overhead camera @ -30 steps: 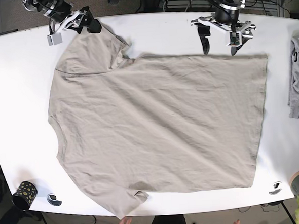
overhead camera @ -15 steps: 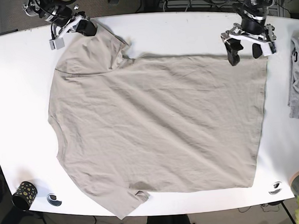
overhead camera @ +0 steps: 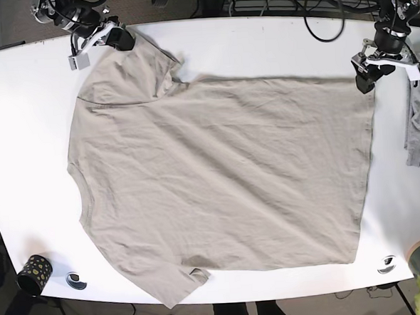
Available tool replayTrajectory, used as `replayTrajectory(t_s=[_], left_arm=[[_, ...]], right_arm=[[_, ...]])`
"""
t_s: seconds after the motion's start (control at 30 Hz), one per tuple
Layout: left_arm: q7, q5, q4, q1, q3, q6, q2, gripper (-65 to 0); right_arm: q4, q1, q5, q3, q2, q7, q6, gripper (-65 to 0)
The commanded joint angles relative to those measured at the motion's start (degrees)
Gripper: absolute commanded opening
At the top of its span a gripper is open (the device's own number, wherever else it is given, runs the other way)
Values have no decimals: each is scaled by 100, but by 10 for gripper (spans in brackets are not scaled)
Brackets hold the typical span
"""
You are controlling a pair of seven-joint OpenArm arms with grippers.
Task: Fold the T-shirt properly
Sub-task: 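Move both grippers to the beige shirt's shoulder corners and pinch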
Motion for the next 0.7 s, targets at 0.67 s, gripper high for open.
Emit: replayTrajectory(t_s=[0.67], left_arm=[[-39,-79,-1501,-698,456,-493,-582,-258]], right_arm=[[100,-4,96,49,51,59,20,-650]])
